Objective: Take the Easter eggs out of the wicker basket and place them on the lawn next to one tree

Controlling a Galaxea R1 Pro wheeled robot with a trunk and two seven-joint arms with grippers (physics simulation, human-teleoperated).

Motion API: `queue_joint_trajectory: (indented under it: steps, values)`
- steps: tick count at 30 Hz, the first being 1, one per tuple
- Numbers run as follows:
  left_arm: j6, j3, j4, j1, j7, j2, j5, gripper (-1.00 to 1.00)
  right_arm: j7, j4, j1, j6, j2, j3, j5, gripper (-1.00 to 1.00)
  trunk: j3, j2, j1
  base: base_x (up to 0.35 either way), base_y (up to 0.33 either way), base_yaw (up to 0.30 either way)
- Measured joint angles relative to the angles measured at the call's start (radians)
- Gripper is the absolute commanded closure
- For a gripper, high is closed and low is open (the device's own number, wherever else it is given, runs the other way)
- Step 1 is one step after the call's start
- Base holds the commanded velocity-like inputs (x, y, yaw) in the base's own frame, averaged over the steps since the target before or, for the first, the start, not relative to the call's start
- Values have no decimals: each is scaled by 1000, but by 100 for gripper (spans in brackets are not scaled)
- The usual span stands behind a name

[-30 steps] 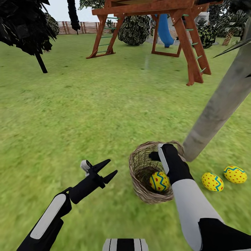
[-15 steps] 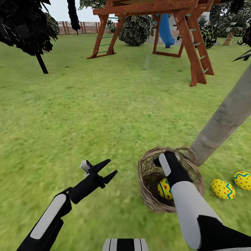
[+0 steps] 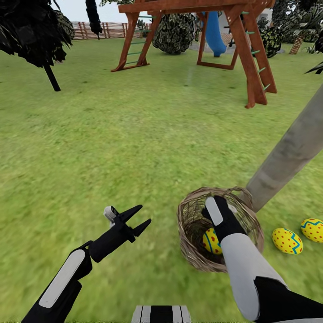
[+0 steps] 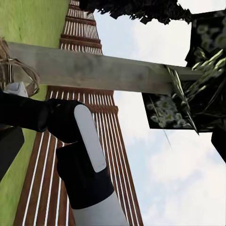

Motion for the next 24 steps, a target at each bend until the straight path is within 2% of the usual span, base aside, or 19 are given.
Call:
queue_joint_trajectory:
  steps: [24]
  values:
    - [0, -2, 2, 0, 3, 0, -3, -100, -6, -4, 0, -80, -4, -3, -4, -100, -93, -6, 11, 0, 0, 0]
